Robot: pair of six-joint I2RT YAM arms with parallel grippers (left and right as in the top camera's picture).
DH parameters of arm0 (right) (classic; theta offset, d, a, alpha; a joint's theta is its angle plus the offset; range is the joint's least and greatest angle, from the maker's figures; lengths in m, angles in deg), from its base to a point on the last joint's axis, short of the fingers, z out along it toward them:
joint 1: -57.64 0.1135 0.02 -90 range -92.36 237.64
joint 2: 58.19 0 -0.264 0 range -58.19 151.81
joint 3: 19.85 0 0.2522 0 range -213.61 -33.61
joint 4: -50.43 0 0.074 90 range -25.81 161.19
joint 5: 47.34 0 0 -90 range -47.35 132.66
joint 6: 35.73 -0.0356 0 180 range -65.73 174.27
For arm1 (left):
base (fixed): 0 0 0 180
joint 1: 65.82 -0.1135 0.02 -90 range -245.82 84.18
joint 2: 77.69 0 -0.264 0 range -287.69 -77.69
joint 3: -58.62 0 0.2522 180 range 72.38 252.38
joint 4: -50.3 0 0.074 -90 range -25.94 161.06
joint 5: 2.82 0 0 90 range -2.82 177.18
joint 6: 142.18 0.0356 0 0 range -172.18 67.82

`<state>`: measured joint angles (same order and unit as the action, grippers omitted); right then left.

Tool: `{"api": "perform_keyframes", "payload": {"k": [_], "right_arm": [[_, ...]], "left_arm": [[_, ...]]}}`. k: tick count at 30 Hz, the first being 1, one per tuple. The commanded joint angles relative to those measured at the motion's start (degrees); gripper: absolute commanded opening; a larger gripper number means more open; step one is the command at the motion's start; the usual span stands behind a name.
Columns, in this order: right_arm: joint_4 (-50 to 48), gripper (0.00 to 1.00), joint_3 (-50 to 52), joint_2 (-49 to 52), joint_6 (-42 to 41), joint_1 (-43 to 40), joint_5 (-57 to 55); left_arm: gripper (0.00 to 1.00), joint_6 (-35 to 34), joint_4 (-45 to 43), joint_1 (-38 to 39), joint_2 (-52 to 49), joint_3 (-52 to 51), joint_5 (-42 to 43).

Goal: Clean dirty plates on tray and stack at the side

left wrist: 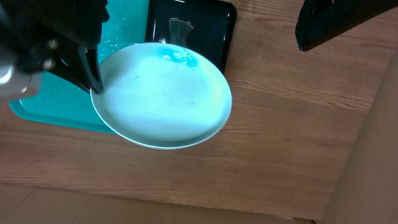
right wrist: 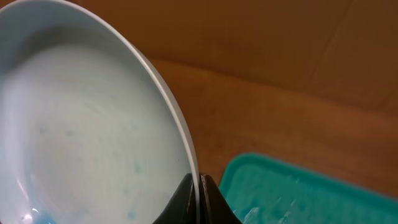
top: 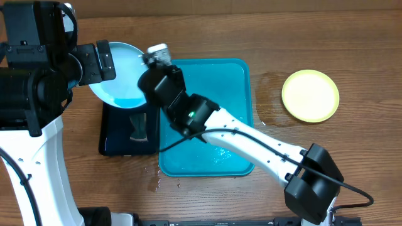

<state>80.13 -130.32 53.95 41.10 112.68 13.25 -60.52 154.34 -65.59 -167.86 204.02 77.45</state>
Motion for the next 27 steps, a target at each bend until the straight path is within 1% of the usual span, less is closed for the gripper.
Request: {"api": "perform_keyframes", "payload": {"k": [1,3,8,12,22,27], "right_arm": [[-4.17,0.04,-1.16,0.17,17.14,2.38,-11.58],[-6.82,0.04,-1.16,0.17,21.88,3.89,-14.45],[-11.87,0.04,-1.16,0.17,28.85,6.99,-16.06],[-13.77,0.04,-1.16,0.17,30.62,8.09,-16.59],[-16.02,0.04,-1.16,0.15,31.3,8.11,-17.14],[-21.22,0.04,-1.16,0.15,34.51,8.22,-19.3]], "left_arm": [[0.99,1.29,-0.11,-0.26,-0.24,0.85,-0.76],[1.0,1.29,-0.11,-0.26,-0.24,0.85,-0.76],[1.0,1.29,-0.11,-0.26,-0.26,0.85,-0.76],[1.0,1.29,-0.11,-0.26,-0.24,0.85,-0.76],[1.0,1.29,-0.11,-0.26,-0.26,0.85,-0.76],[1.0,1.29,-0.11,-0.26,-0.26,0.85,-0.76]]}}
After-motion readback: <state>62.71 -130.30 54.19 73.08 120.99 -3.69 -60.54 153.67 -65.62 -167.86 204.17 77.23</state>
